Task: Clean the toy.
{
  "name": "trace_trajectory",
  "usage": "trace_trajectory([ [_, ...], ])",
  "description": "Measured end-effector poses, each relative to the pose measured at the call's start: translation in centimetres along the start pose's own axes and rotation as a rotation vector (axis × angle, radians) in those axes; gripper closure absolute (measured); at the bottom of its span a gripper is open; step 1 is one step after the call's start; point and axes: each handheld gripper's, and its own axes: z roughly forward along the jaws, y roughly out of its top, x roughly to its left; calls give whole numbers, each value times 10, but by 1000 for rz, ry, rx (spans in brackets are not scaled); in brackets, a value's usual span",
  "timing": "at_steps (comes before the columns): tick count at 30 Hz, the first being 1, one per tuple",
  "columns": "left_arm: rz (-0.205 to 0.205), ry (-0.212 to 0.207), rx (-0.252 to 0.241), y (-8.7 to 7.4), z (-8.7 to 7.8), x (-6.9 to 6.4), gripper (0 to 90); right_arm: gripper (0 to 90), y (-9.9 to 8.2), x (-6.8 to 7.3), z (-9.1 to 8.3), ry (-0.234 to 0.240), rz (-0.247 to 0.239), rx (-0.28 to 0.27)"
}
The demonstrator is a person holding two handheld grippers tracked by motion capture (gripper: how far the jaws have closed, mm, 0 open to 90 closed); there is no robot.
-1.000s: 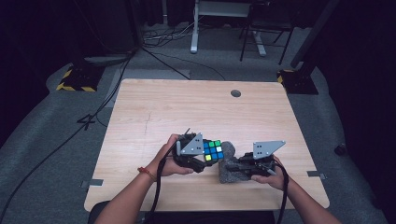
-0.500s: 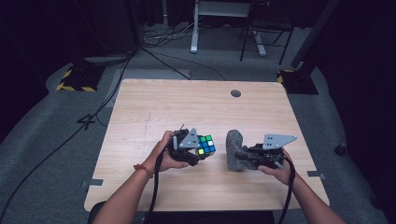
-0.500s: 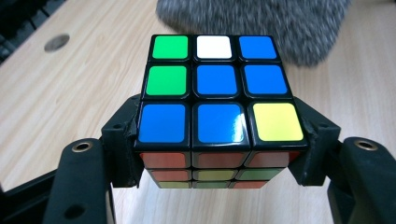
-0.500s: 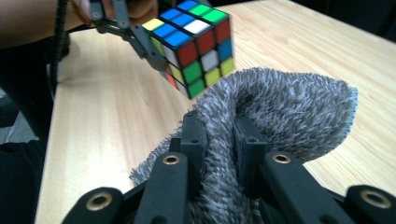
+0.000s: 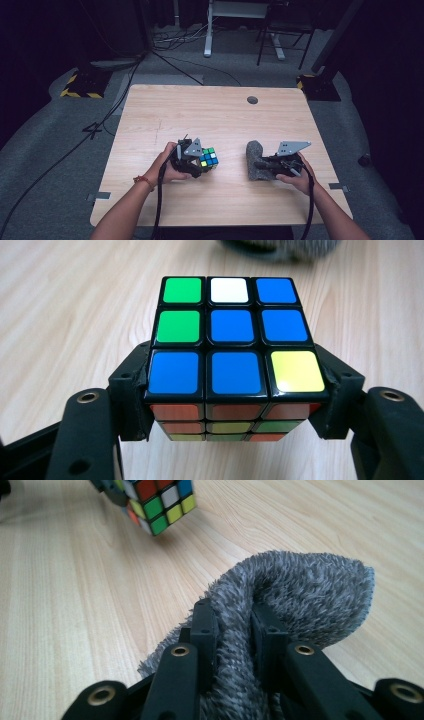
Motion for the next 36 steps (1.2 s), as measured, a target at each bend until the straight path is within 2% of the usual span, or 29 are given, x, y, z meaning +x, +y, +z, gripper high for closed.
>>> trace_trajectory([
  [2,-17,-17,-5,-7,-1,1,335,760,-4,-3,4,-13,-1,35],
  [6,-50,-43,-8,-17,0,3,335,758,-9,-9,8,-8,18,52],
  [9,-46,-44,4,-21,1,4,334,753,-12,-12,10,-14,24,62],
  [13,-52,-66,11,-27,5,5,334,738,-17,-18,11,-20,43,69],
  [16,-76,-77,-2,-32,7,9,333,726,-21,-20,14,-22,39,79],
  [21,-92,-85,-19,-37,7,11,332,716,-22,-21,16,-21,43,86],
  [24,-94,-81,-22,-37,7,12,331,709,-24,-23,18,-21,54,92],
  [27,-115,-69,-24,-38,8,12,325,704,-24,-23,18,-18,60,89],
  [36,-114,-23,-10,-36,5,11,263,623,-22,-22,14,-25,34,87],
])
